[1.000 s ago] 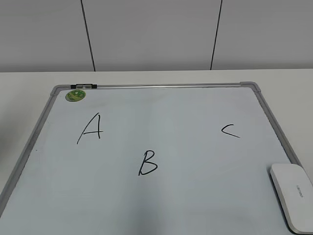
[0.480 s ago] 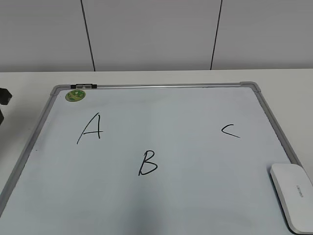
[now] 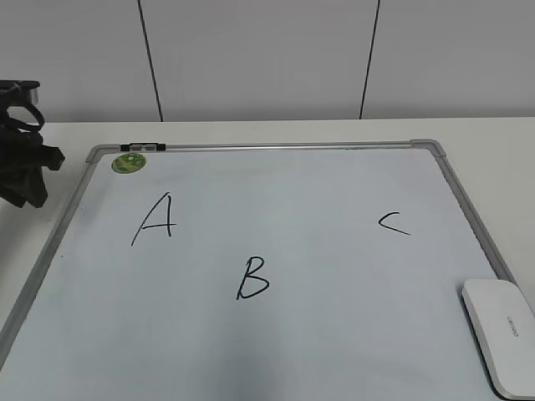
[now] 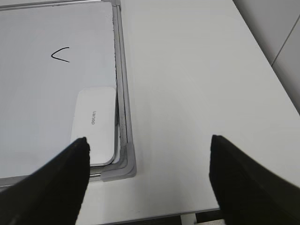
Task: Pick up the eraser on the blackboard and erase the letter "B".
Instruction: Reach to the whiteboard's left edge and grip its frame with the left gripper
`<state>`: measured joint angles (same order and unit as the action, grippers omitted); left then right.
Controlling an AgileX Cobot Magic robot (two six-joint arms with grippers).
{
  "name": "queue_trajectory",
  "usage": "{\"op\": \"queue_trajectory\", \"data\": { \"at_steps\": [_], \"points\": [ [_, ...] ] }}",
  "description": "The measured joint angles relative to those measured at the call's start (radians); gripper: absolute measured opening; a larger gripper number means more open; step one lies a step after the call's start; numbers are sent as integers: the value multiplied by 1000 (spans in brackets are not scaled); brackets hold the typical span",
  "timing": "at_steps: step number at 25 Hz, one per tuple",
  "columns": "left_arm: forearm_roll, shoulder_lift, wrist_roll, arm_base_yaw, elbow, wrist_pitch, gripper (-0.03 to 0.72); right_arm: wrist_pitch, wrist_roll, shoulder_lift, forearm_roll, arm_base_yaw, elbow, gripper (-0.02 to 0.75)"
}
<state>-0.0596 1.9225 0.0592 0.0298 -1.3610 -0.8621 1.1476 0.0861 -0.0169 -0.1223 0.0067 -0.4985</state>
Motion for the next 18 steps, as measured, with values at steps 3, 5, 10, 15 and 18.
{"op": "queue_trajectory", "data": {
  "at_steps": [3, 5, 10, 15, 18],
  "points": [
    [-16, 59, 0, 0, -48, -7, 207, 0, 0, 0, 0, 0, 0, 590],
    [-22, 104, 0, 0, -82, -31, 207, 0, 0, 0, 0, 0, 0, 590],
    [-22, 192, 0, 0, -150, -80, 207, 0, 0, 0, 0, 0, 0, 590],
    [-22, 234, -4, 0, -169, -85, 207, 0, 0, 0, 0, 0, 0, 590],
    [-22, 249, -7, 0, -169, -87, 207, 0, 0, 0, 0, 0, 0, 590]
  ]
}}
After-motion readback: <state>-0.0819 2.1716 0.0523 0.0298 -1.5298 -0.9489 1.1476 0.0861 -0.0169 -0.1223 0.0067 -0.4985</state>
